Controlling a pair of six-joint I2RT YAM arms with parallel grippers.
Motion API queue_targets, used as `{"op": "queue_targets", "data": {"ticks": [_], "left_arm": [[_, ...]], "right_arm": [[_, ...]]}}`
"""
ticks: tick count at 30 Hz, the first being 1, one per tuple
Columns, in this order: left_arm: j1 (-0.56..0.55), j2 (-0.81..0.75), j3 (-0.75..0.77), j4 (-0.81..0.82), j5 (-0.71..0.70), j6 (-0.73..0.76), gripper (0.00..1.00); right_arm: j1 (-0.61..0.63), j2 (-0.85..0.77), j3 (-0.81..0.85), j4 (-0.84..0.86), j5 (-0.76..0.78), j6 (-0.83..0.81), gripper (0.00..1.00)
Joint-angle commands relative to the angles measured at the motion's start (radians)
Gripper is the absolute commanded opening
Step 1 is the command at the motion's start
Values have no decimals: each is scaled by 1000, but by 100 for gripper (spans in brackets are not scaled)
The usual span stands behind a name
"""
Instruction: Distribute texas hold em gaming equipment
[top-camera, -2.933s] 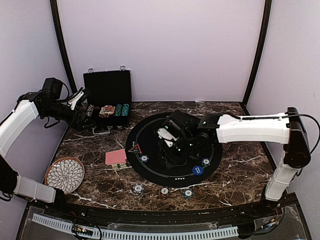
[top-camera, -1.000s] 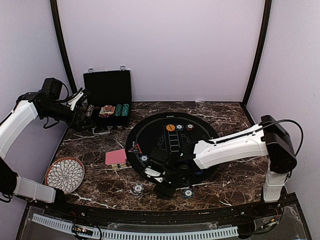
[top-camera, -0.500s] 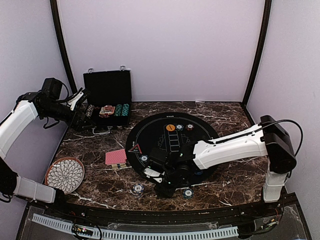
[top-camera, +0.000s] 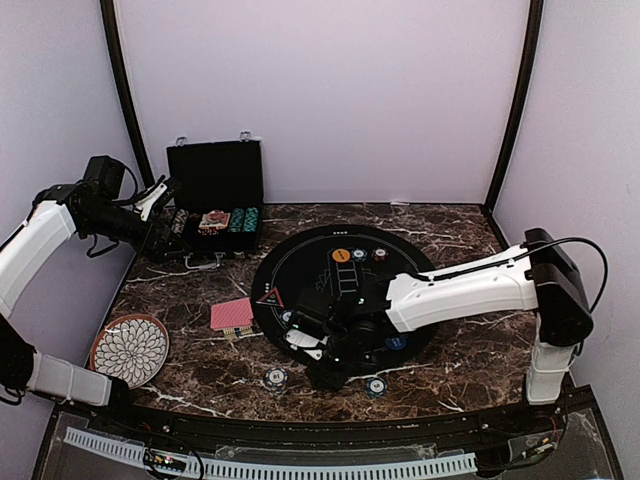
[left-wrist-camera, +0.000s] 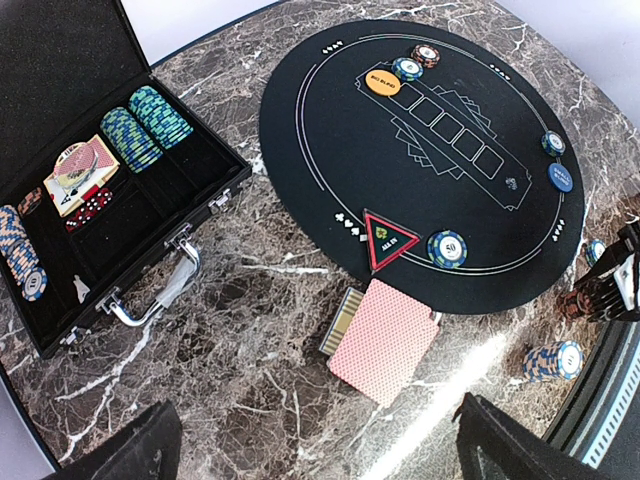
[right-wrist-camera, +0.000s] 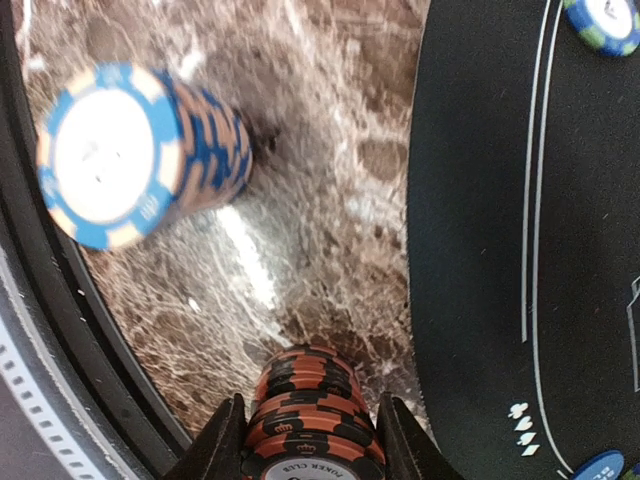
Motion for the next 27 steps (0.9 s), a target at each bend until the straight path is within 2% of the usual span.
{"op": "queue_targets", "data": {"ticks": [1,7,18,27], "left_arm": [[-4,-28,21,-17,15,12,99],[-5,-30,21,-15,10,12,99],[-4,-30,20,-15,9,14,99],[-4,-29,18,-13,14,14,99]], "right_arm": [[-41,-46,91,-24,46,14,13],[-94,1,170,-31,47,22,13],[-156,187,319,15,41,24,13],[-187,277,365,51,41,23,12]]}}
